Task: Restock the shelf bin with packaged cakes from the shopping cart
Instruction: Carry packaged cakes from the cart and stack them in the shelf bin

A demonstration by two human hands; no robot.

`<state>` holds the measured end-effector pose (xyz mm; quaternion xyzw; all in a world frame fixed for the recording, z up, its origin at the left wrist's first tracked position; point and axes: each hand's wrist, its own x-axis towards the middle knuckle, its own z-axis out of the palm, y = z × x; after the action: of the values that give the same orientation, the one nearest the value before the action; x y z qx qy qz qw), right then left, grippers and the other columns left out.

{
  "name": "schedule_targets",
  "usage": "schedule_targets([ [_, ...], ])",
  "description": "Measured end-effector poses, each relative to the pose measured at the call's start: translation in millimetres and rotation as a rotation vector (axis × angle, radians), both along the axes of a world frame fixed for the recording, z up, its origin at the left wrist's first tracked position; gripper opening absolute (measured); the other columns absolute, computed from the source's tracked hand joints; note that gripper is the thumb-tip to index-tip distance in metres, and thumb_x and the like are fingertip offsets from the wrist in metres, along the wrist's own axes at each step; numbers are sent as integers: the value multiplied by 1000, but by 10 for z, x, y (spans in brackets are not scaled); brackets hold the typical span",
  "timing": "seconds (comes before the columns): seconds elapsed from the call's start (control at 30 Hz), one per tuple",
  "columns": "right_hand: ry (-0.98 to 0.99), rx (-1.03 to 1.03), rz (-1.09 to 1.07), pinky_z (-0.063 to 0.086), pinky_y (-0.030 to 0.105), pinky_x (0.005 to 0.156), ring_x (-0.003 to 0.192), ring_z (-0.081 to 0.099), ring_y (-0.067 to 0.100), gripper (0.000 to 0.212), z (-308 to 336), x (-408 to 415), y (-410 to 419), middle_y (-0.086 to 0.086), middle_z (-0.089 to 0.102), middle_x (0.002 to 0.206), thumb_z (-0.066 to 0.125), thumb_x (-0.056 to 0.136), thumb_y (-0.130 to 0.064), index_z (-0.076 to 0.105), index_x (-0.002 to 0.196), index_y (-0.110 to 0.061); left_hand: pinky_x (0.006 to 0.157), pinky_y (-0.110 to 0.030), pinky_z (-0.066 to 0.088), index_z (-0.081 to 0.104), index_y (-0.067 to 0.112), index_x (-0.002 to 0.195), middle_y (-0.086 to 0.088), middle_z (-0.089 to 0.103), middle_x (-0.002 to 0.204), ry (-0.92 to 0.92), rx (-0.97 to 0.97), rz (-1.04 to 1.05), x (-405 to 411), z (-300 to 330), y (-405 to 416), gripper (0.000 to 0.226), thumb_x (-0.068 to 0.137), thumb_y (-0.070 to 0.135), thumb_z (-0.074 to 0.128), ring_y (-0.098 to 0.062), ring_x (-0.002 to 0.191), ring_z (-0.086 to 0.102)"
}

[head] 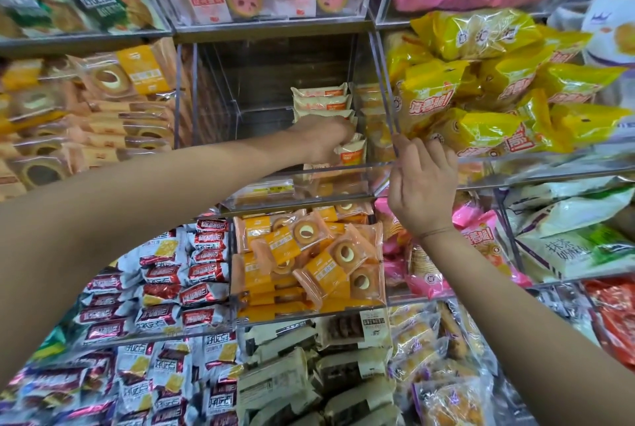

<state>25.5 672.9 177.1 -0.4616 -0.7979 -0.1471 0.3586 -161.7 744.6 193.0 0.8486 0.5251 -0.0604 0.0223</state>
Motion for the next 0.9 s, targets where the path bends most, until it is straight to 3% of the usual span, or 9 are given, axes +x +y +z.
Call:
schedule_targets([
  [0.1,-7,-6,-5,26,36,65,74,42,25,34,2,6,1,13,60,77,39,82,-14,62,102,1,68,-35,43,52,16,90,-7,57,101,-18,-85,-89,-10,-21,7,11,88,24,60,-25,89,53],
  [0.27,-25,-13,-7,26,36,66,70,52,30,35,4,5,-5,13,61,79,39,82,-13,62,104,1,69,-32,44,58,11,106,-10,60,110,5,-39,-58,28,-68,36,22,88,23,60,-27,97,57],
  [0.5,-27,-31,4,26,36,66,70,52,30,33,29,11,-32,14,60,79,39,83,-12,61,103,2,81,-37,47,56,2,109,-15,57,114,-58,-172,15,8,-67,44,27,88,17,61,-29,98,53],
  [0.57,-42,-58,6,26,37,66,69,53,31,33,34,16,-34,15,60,78,38,83,-13,61,100,3,76,-32,43,53,4,112,-13,56,113,-192,-195,124,-26,34,-39,33,87,23,64,-25,96,52],
  [0.63,-55,-91,-9,26,37,67,70,53,32,34,46,22,-46,15,60,78,36,83,-14,61,98,4,71,-29,43,53,9,110,-7,57,107,-460,-178,275,-53,231,-184,33,86,29,65,-18,92,53],
  [0.73,-63,-130,-27,27,38,69,75,53,32,36,83,27,-83,17,62,83,33,87,-15,61,100,4,69,-22,44,55,15,100,4,56,93,-828,17,445,11,471,-611,18,90,29,59,-8,82,53],
  [0.8,-74,-140,-31,29,40,72,80,53,34,39,140,22,-110,19,63,89,31,89,-18,60,105,4,67,-14,42,54,18,94,10,55,87,-962,118,408,146,524,-1057,9,90,24,58,2,73,50],
  [0.9,-50,-107,-33,34,44,84,92,54,40,36,161,43,-267,24,60,101,38,92,-17,56,114,6,64,-8,40,56,23,94,16,54,81,-1085,92,315,354,406,-1776,7,88,18,57,5,70,50],
])
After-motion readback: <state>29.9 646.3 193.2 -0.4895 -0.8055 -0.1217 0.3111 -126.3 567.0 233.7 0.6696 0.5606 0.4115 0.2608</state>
